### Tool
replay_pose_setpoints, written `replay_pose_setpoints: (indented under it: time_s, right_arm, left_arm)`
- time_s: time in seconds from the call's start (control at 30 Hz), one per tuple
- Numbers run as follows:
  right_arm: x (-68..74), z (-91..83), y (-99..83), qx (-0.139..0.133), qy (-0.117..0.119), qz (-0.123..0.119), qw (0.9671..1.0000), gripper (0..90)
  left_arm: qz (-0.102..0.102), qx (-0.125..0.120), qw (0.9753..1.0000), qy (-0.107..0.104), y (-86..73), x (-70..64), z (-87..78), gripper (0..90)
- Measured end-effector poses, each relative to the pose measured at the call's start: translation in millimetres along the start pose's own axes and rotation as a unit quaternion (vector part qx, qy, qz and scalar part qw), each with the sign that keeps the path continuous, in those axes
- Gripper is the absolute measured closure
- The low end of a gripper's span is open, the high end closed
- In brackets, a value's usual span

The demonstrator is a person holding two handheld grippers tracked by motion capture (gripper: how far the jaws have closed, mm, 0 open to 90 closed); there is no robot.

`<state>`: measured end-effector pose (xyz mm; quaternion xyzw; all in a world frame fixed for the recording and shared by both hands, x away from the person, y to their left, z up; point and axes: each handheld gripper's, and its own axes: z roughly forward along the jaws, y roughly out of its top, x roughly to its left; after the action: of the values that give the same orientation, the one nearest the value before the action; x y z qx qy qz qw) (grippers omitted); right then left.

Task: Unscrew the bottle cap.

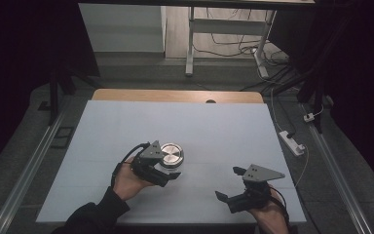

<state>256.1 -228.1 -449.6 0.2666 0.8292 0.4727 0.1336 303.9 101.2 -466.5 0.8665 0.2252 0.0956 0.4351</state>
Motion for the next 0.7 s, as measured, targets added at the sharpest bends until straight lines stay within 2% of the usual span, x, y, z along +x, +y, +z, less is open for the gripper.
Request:
replay_pose_setpoints:
  time_s: [0.1, 0.13, 0.17, 0.2, 0.33, 0.5, 0.53, 0.7]
  right_arm:
    - [2.3, 3.8, 7.4, -0.003, 0.004, -0.008, 1.0000, 0.0]
    - [4.8, 7.4, 14.6, -0.005, 0.014, -0.010, 0.9998, 0.0]
    - [4.8, 7.4, 14.6, -0.005, 0.014, -0.010, 0.9998, 0.0]
    - [7.3, 11.2, 21.3, -0.002, 0.028, -0.009, 0.9996, 0.0]
    - [11.1, 18.4, 30.0, 0.009, 0.034, -0.017, 0.9993, 0.0]
    - [16.6, 35.9, 47.7, 0.023, 0.039, -0.024, 0.9987, 0.0]
    - [16.6, 35.9, 47.7, 0.023, 0.039, -0.024, 0.9987, 0.0]
    - [23.2, 51.4, 68.6, 0.025, 0.044, -0.041, 0.9979, 0.0]
  left_arm:
    - [0.001, 0.001, 1.0000, -0.001, 0.3, -0.5, 0.5, 15.5]
    - [0.001, 0.001, 1.0000, -0.002, 0.3, -0.5, 0.7, 15.6]
    - [0.002, 0.001, 1.0000, -0.002, 0.3, -0.6, 0.9, 15.6]
    - [0.001, 0.002, 1.0000, -0.002, 0.2, -0.8, 1.2, 15.6]
    - [0.001, 0.003, 1.0000, -0.003, 0.3, -1.9, 2.3, 15.6]
    - [0.001, 0.003, 1.0000, -0.006, 1.1, -4.0, 3.3, 15.6]
    - [-0.003, -0.001, 1.0000, -0.006, 1.1, -4.9, 4.0, 15.6]
    - [0.004, 0.008, 0.9999, -0.008, 1.2, -5.7, 4.7, 15.6]
